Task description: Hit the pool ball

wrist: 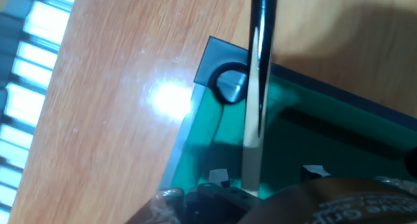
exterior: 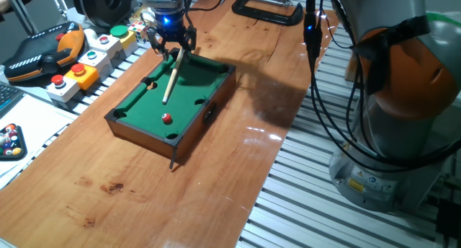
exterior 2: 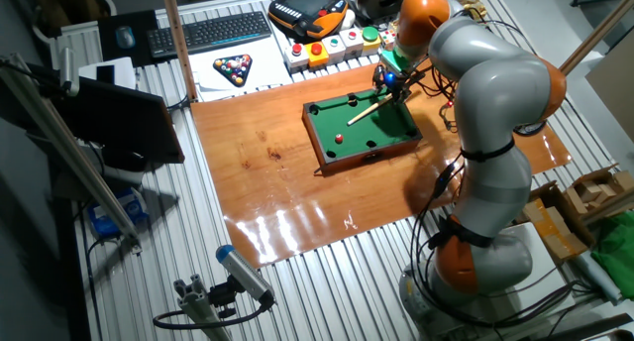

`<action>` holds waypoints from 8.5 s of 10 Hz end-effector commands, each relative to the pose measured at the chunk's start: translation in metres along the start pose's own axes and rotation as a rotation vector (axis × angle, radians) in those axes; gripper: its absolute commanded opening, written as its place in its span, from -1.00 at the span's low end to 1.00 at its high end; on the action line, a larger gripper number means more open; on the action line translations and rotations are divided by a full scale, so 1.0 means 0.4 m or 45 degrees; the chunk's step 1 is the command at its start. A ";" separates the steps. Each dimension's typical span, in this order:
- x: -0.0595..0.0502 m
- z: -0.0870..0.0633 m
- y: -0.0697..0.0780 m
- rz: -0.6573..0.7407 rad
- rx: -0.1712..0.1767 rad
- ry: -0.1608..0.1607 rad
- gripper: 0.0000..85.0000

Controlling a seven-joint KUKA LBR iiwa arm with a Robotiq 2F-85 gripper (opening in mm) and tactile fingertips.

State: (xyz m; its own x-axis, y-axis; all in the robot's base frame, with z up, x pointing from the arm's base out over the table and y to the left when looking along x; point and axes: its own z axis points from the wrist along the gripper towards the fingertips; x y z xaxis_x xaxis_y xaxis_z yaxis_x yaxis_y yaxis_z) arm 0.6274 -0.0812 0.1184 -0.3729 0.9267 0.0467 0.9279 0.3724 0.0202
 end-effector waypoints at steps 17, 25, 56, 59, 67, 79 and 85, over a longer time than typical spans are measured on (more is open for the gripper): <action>-0.040 0.039 -0.008 0.115 0.039 0.123 0.29; -0.045 0.057 -0.009 0.121 0.046 0.154 0.21; 0.023 -0.003 0.067 -0.153 0.103 0.102 -0.98; 0.029 0.000 0.069 -0.140 0.102 0.099 -0.98; 0.042 0.005 0.076 -0.157 0.104 0.103 -0.98; 0.050 0.006 0.098 -0.191 0.122 0.087 -0.98; 0.051 0.006 0.099 -0.201 0.127 0.090 -0.98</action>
State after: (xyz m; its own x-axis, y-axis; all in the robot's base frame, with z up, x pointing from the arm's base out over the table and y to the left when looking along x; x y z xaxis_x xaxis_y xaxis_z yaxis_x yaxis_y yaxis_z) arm 0.6568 -0.0472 0.1180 -0.5094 0.8519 0.1212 0.8521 0.5190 -0.0667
